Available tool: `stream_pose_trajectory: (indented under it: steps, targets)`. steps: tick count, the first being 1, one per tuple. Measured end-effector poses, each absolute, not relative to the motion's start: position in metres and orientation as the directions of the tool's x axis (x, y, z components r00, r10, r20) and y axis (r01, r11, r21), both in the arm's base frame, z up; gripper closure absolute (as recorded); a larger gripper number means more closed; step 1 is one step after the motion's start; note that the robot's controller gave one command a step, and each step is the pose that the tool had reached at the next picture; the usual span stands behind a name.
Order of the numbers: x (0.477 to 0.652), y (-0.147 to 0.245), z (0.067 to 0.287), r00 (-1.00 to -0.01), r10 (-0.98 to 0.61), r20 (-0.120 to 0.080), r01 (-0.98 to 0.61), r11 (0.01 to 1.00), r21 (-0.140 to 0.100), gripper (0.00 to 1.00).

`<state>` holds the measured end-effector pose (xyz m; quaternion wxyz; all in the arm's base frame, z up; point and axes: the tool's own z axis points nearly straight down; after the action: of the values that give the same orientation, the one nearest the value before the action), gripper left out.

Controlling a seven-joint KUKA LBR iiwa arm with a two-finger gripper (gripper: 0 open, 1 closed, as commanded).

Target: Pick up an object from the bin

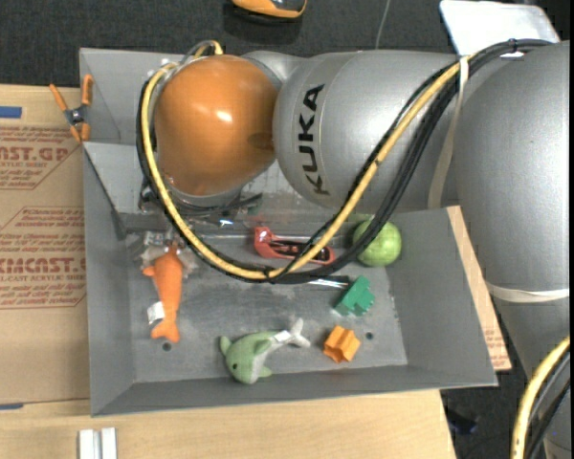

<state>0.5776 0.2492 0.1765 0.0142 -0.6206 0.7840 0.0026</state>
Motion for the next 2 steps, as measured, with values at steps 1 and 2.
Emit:
stream_pose_trajectory:
  steps: [1, 2]
  targets:
    - [0.5772, 0.2499, 0.2016, -0.23, -0.973, -0.026, -0.973, 0.23, -0.012, 1.0]
    - [0.5768, 0.2507, 0.2008, -0.231, -0.972, -0.028, -0.973, 0.232, -0.01, 1.0]
